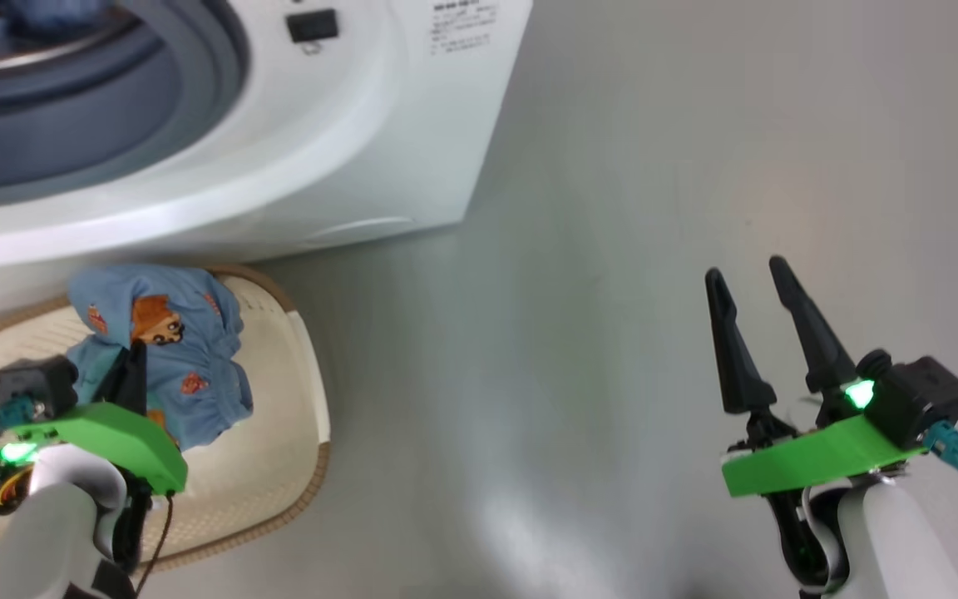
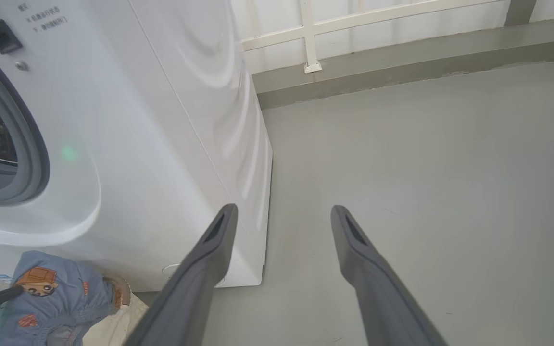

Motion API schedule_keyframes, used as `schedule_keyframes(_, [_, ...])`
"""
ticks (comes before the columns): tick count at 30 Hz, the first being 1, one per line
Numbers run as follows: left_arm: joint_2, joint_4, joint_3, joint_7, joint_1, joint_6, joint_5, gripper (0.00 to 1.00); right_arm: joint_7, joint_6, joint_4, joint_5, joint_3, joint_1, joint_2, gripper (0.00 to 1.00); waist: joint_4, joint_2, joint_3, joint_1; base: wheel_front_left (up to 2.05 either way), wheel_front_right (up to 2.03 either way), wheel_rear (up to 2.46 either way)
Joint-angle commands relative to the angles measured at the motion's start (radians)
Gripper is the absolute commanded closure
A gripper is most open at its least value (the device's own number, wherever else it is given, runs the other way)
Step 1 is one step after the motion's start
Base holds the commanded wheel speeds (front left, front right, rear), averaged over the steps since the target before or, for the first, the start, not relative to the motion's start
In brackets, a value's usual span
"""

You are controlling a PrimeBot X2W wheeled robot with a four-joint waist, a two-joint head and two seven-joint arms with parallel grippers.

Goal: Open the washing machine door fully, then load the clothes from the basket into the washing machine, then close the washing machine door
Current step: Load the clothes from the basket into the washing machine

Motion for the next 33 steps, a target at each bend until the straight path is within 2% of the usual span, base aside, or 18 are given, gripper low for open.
schedule_keyframes(1, [0.031,-0.052,0.039,-0.012,0.048,0.011,-0.001,1.00,-0.007,0.006,-0.014,-0.014,0.020,0.041,0.001,0.00,0.035,0.0000,-0.062,0.0000,0.00,0.00,0.00])
schedule_keyframes(19, [-0.020,-0.518,0.138,-0.012,0.291,0.072,0.062,1.00,-0.007,0.006,0.007,-0.049,0.014,0.106,-0.001,0.00,0.076,0.0000,-0.243,0.0000,0.00,0.00,0.00])
schedule_keyframes(33, [-0.056,-0.774,0.181,-0.012,0.423,0.090,0.122,1.00,0.007,0.006,0.003,-0.049,0.013,0.163,-0.018,0.00,0.094,0.0000,-0.367,0.0000,0.00,0.00,0.00])
